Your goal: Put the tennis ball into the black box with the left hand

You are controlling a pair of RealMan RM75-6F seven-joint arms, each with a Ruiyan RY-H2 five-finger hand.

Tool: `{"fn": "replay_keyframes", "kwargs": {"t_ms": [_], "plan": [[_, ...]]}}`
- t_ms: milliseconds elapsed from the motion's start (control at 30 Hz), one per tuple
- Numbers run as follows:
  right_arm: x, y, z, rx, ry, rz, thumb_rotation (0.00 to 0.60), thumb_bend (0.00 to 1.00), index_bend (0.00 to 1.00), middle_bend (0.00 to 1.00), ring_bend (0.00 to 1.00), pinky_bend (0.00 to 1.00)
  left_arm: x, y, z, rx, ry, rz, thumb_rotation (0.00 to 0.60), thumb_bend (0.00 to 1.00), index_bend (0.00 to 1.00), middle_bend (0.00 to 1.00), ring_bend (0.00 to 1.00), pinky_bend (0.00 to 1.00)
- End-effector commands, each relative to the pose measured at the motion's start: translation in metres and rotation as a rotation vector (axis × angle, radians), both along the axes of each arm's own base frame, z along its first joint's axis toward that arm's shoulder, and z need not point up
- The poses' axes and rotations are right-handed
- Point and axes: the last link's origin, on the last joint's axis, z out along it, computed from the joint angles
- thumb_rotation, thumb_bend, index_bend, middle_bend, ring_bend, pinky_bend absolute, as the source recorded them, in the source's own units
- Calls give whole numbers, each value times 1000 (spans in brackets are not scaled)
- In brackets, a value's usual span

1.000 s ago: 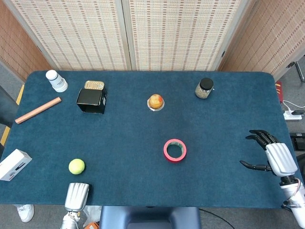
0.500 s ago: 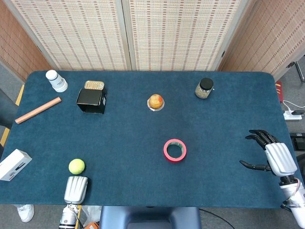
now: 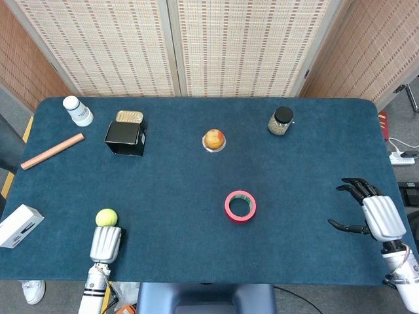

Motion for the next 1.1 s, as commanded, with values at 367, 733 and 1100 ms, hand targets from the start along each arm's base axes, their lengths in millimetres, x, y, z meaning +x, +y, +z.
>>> {"fn": "replay_keyframes", "kwargs": {"t_ms": [367,733,1100], "plan": [[0,0,-2,-3,10,-5,528,0,313,184,150,261,-9,42,-3,-28,28,-16,600,719,1000,1000,1000,1000],[0,-4,-7,1,31,-19,527,0,313,184,150,261,-20,62,2,-58,32,-31,600,720,1000,1000,1000,1000],[-1,-10,-11,1,46,-39,528,0,313,184,150,261,-5,89,0,-65,1,-56,600,718,1000,1000,1000,1000]]}}
